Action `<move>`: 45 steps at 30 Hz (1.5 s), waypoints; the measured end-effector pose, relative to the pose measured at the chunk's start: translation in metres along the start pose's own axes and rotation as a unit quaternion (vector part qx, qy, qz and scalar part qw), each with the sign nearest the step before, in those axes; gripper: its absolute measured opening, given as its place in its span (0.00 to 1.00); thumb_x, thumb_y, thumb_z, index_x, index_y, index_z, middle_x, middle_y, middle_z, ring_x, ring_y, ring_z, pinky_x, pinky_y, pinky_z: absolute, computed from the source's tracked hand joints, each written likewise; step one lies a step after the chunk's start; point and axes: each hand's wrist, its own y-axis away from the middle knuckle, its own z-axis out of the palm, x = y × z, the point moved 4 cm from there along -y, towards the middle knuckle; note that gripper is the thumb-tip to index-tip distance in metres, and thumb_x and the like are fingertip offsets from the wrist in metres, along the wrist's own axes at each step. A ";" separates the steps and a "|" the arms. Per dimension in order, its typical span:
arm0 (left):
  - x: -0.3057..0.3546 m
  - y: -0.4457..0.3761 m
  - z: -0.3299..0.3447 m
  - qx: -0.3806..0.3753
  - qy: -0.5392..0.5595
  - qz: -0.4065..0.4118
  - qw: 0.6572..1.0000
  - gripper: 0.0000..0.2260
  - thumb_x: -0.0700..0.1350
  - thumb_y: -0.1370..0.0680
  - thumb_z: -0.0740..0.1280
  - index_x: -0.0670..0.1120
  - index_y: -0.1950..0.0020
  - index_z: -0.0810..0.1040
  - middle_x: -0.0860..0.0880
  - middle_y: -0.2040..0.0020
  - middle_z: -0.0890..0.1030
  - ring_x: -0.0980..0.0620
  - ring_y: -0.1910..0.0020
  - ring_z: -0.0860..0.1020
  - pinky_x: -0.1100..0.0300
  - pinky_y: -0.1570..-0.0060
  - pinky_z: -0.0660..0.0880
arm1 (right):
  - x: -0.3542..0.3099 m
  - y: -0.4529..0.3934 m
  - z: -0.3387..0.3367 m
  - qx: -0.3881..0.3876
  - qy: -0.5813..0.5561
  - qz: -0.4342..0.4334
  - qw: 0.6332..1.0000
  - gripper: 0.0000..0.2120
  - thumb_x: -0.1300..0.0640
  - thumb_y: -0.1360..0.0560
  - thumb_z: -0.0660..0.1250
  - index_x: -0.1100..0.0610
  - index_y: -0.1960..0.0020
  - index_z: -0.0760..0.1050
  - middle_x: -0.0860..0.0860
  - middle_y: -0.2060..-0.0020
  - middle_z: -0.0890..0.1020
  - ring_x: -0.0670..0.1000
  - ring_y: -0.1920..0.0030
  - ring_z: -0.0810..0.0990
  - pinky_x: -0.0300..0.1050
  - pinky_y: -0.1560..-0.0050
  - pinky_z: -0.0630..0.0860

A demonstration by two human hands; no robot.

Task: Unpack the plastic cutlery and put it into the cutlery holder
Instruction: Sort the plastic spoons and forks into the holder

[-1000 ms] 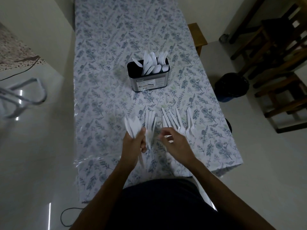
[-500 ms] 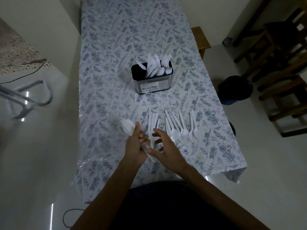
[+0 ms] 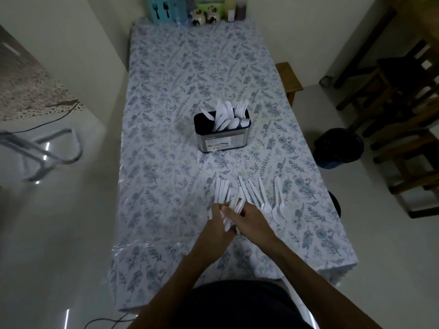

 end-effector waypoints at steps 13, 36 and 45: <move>0.020 -0.028 -0.031 -0.019 -0.061 0.046 0.997 0.12 0.50 0.20 0.70 0.46 0.41 0.74 0.48 0.52 0.82 0.55 0.55 0.82 0.53 0.56 0.80 | -0.059 -0.026 -0.027 -0.021 0.183 -0.135 0.974 0.16 0.52 0.19 0.68 0.54 0.65 0.79 0.43 0.78 0.76 0.39 0.75 0.78 0.36 0.70 0.75; 0.125 -0.243 -0.169 0.081 -0.128 0.167 0.974 0.13 0.44 0.30 0.80 0.46 0.66 0.77 0.52 0.69 0.79 0.61 0.71 0.76 0.71 0.67 0.69 | -0.236 -0.208 -0.072 0.078 0.311 -0.342 0.883 0.19 0.53 0.20 0.68 0.53 0.67 0.67 0.41 0.76 0.68 0.41 0.76 0.67 0.30 0.71 0.65; 0.122 -0.249 -0.172 0.106 -0.188 0.200 0.956 0.14 0.49 0.31 0.81 0.43 0.61 0.79 0.49 0.63 0.82 0.50 0.63 0.81 0.52 0.57 0.78 | -0.229 -0.214 -0.071 0.088 0.293 -0.334 0.891 0.19 0.51 0.20 0.69 0.58 0.66 0.71 0.46 0.77 0.71 0.48 0.77 0.70 0.37 0.73 0.65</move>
